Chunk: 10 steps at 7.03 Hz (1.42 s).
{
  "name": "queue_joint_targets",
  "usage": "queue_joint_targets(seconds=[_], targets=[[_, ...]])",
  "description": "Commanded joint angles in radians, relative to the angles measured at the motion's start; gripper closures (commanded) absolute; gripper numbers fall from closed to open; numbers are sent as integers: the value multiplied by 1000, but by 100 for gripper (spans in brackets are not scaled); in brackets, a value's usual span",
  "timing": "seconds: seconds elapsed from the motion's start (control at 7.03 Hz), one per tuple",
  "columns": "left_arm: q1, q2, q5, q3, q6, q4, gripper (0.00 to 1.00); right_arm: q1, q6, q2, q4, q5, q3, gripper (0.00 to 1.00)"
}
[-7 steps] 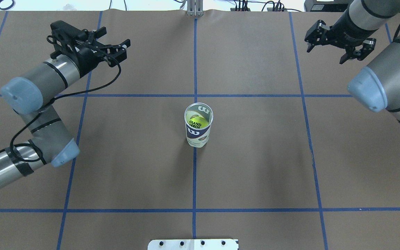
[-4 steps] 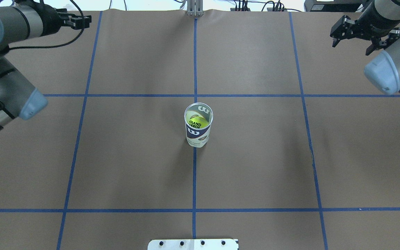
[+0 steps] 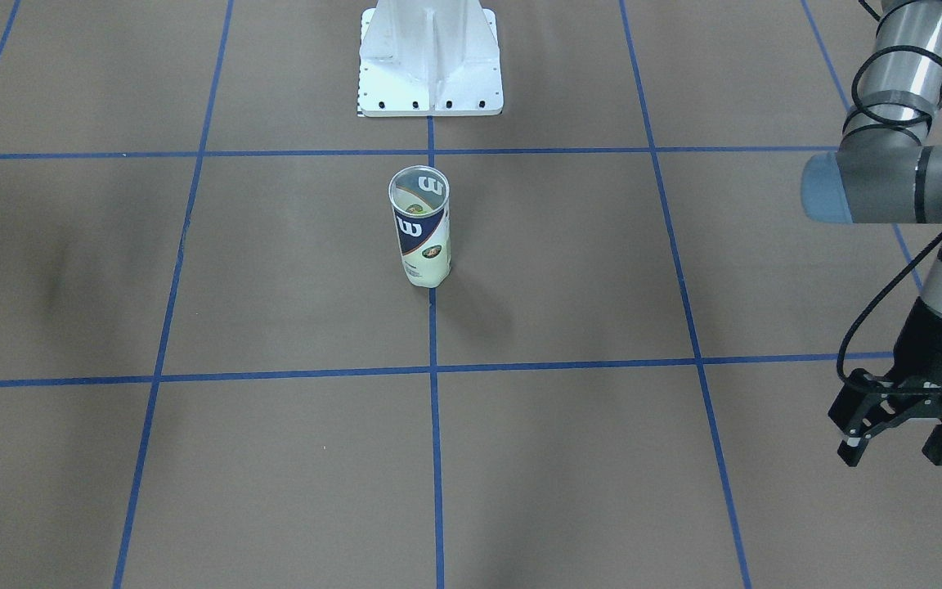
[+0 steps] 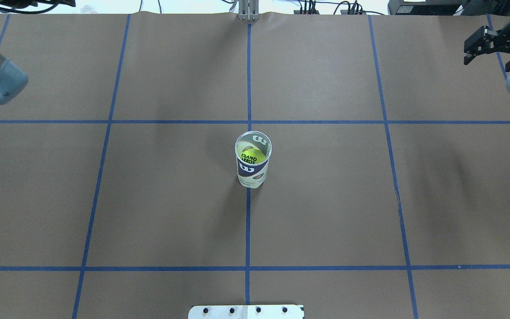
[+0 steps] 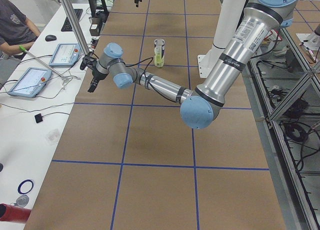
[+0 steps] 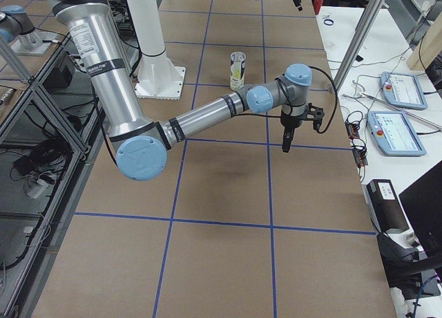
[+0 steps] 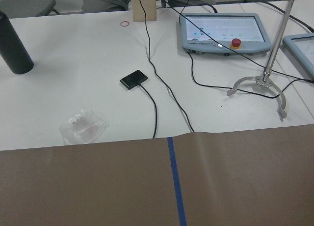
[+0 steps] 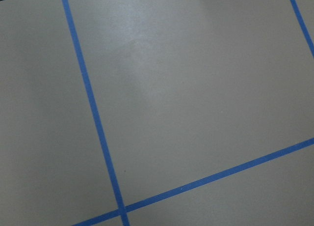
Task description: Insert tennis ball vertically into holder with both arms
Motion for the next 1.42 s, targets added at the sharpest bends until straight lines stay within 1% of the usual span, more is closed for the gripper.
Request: queue_joint_targets(seconds=[0.0,0.14,0.28,0.43,0.57,0.71,0.85,1.0,1.14,1.28], targets=[[-110,12,-298,75,20,16,1,88,-166,-40,38,77,-72,0],[-110,71,-300,71,153,13,1,118,-234,-70,38,103,-74,0],[-115,118,-299,74,332,31,1,132,-245,-90,40,109,-72,0],[-139,139,-305,74,393,119,1,143,-279,-106,40,109,-74,0],[-176,144,-344,76,404,210,1,169,-337,-130,38,111,-75,0],[-220,185,-416,77,471,237,1,188,-389,-155,36,114,-75,0],[-243,219,-415,73,546,234,1,188,-417,-175,38,113,-75,0],[-271,222,-403,97,643,241,1,194,-442,-181,32,109,-75,0],[-309,225,-403,131,668,282,2,195,-443,-192,32,111,-75,0],[-323,225,-412,113,671,375,1,197,-445,-196,33,111,-75,0]])
